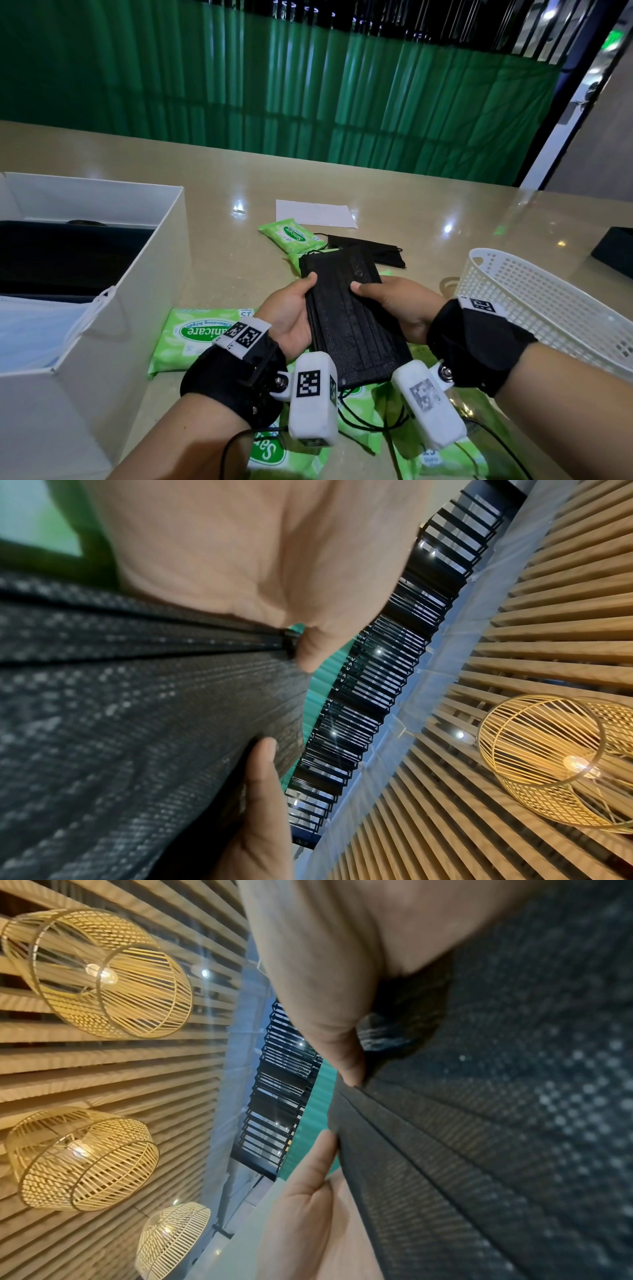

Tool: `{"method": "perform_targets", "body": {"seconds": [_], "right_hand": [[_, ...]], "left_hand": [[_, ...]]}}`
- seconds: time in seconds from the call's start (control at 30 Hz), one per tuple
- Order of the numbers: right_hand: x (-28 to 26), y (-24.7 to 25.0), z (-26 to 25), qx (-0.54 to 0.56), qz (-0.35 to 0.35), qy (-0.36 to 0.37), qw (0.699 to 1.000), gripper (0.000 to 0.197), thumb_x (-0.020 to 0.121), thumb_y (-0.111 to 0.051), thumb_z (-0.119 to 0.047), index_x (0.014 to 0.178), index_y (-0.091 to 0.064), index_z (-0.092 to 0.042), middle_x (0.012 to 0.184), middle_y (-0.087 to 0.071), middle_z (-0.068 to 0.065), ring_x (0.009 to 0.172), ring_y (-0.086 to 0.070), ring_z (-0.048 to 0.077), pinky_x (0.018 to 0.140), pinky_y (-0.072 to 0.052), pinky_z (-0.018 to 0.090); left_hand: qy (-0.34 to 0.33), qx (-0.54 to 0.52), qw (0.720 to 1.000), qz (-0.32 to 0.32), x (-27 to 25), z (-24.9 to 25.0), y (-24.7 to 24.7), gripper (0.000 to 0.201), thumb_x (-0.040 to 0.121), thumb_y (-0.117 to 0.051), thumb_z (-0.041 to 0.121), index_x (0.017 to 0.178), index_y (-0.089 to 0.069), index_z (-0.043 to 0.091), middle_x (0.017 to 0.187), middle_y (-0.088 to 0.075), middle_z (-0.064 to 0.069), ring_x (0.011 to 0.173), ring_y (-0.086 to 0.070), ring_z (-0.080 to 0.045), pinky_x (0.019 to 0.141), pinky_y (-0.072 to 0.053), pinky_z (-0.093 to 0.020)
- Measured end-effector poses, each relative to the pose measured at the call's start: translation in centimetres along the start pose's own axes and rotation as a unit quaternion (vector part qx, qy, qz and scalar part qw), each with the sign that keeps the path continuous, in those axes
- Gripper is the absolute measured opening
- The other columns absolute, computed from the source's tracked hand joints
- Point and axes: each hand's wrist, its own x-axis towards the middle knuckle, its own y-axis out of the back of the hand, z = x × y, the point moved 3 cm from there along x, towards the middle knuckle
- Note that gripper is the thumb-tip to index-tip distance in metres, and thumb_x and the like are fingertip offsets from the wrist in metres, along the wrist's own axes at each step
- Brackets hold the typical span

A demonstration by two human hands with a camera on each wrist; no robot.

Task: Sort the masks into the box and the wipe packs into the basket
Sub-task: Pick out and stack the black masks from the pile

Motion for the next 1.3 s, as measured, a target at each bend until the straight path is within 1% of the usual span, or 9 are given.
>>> {"method": "perform_targets", "body": {"seconds": [0.2,0.33,0.57,0.77,0.93,1.03,1.13,1.2,1.3], "right_hand": [[-0.2,0.2,-0.5,0.016,-0.003,0.051,0.999,0.012,0.092,-0.055,-0.008,0.101,-0.063,-0.008,0.085,-0.071,0.011,0.068,-0.069,0.02,0.061,-0.056,0.029],[0.1,-0.6,-0.5,0.005,0.0,0.106,0.994,0.017,0.089,-0.056,0.0,0.104,-0.06,-0.008,0.09,-0.07,0.01,0.075,-0.068,0.019,0.068,-0.057,0.029],[1.4,0.3,-2.2,-0.158,0.03,0.127,0.979,0.05,0.086,-0.067,-0.017,0.127,-0.041,-0.016,0.09,-0.063,0.007,0.078,-0.063,0.019,0.076,-0.055,0.037],[4.9,4.8,-7.6,-0.555,0.156,0.079,0.813,0.042,0.09,-0.059,-0.042,0.123,-0.052,-0.017,0.111,-0.061,0.003,0.097,-0.057,0.02,0.078,-0.04,0.025],[8.8,6.0,-7.3,-0.732,0.058,-0.075,0.675,0.031,0.092,-0.055,-0.03,0.116,-0.063,-0.012,0.115,-0.064,0.006,0.104,-0.058,0.022,0.081,-0.039,0.026],[11.3,6.3,-6.9,-0.702,0.047,-0.06,0.708,0.019,0.079,-0.07,-0.024,0.095,-0.061,-0.029,0.084,-0.067,-0.007,0.075,-0.062,0.011,0.075,-0.046,0.026],[13.0,5.4,-7.4,-0.716,0.07,-0.04,0.694,0.044,0.072,-0.073,-0.021,0.11,-0.053,-0.026,0.099,-0.063,0.003,0.089,-0.061,0.023,0.08,-0.048,0.031],[14.2,4.6,-7.3,-0.737,0.034,-0.066,0.672,0.032,0.054,-0.071,-0.016,0.086,-0.068,-0.022,0.082,-0.068,0.006,0.073,-0.063,0.022,0.072,-0.053,0.035],[17.8,5.7,-6.5,-0.753,-0.006,-0.103,0.65,0.008,0.037,-0.057,-0.016,0.044,-0.06,-0.015,0.05,-0.059,0.001,0.05,-0.059,0.02,0.063,-0.052,0.036]], "left_hand": [[-0.021,-0.019,1.0,0.01,0.0,0.2,0.2,0.041,0.101,-0.034,0.025,0.133,-0.047,0.002,0.119,-0.061,-0.022,0.092,-0.063,-0.031,0.069,-0.058,-0.042],[-0.013,-0.019,0.999,-0.028,0.0,0.0,-0.2,0.043,0.095,-0.045,0.034,0.126,-0.056,0.005,0.111,-0.065,-0.019,0.093,-0.064,-0.03,0.079,-0.055,-0.042],[-0.091,-0.008,0.996,-0.009,0.2,-0.2,-0.2,0.034,0.088,-0.047,-0.009,0.109,-0.058,0.015,0.097,-0.066,-0.018,0.084,-0.064,-0.032,0.073,-0.054,-0.048],[-0.002,-0.052,0.998,0.032,0.4,0.6,1.4,0.026,0.092,-0.051,0.018,0.107,-0.064,0.002,0.097,-0.068,-0.02,0.086,-0.064,-0.032,0.076,-0.053,-0.044],[-0.005,-0.085,0.994,0.063,0.8,1.0,1.8,0.027,0.095,-0.045,0.016,0.113,-0.06,0.003,0.105,-0.064,-0.021,0.087,-0.062,-0.032,0.073,-0.048,-0.047],[-0.004,-0.076,0.992,0.097,1.5,0.6,2.4,0.024,0.097,-0.042,0.013,0.109,-0.058,0.001,0.1,-0.064,-0.02,0.084,-0.061,-0.033,0.075,-0.045,-0.049],[-0.008,-0.074,0.991,0.108,1.8,0.5,2.7,0.026,0.097,-0.043,0.013,0.114,-0.058,0.0,0.103,-0.065,-0.021,0.085,-0.061,-0.033,0.07,-0.047,-0.047],[-0.012,-0.077,0.991,0.11,1.9,0.5,2.9,0.032,0.096,-0.043,0.012,0.124,-0.054,0.001,0.115,-0.062,-0.023,0.088,-0.062,-0.034,0.067,-0.048,-0.046],[-0.022,-0.078,0.989,0.125,2.0,0.5,3.0,0.035,0.095,-0.045,0.011,0.129,-0.051,0.003,0.118,-0.062,-0.023,0.09,-0.063,-0.034,0.064,-0.05,-0.043]]}}
